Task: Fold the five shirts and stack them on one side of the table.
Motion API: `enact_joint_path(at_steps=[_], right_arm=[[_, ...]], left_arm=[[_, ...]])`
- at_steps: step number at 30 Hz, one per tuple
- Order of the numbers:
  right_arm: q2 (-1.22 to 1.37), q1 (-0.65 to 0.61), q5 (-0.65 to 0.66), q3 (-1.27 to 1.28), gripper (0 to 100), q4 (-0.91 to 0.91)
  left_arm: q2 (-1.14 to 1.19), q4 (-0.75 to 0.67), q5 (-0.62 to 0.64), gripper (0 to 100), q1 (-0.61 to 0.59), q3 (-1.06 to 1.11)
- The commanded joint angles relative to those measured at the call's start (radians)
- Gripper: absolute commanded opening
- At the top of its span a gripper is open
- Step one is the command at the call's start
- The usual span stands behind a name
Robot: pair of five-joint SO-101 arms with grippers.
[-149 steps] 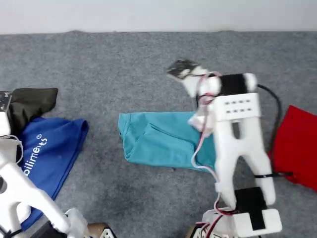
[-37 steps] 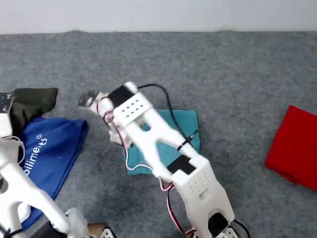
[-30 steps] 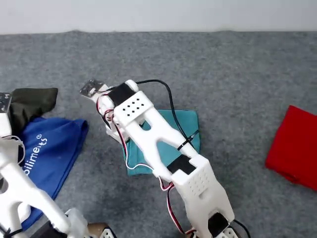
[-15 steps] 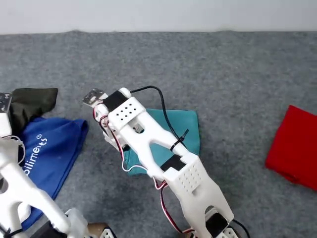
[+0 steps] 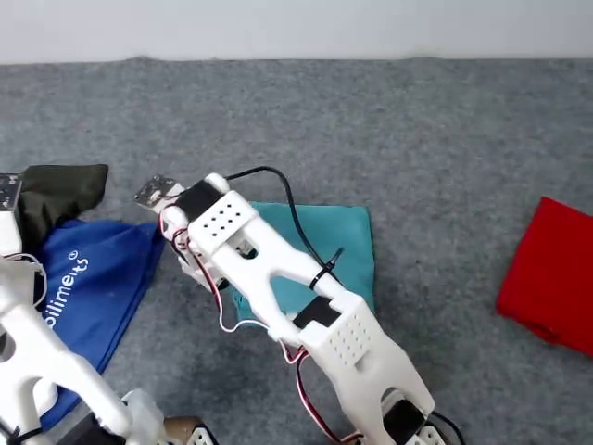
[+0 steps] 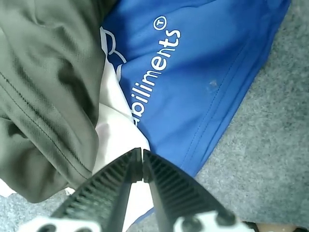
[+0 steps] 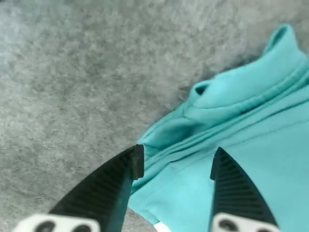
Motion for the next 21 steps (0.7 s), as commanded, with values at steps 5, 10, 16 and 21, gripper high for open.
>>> enact_joint_path(at_steps=[5, 10, 16, 21], right_arm=[[0.065, 0.045, -0.005, -0.044, 22.1, 0.019], [0.096, 0.045, 0.012, -0.046, 6.6, 0.013], [0.091, 0.067, 0.126, -0.048, 0.9, 0.024], [0.093, 0.111, 0.130, -0.183, 0.9, 0.081]], left_arm=[[-0.026, -0.031, 0.011, 2, 0.008, -0.004], [-0.026, -0.031, 0.011, 2, 0.008, -0.004], [-0.026, -0.031, 0.009, 2, 0.008, -0.004], [-0.026, -0.031, 0.009, 2, 0.008, -0.004]])
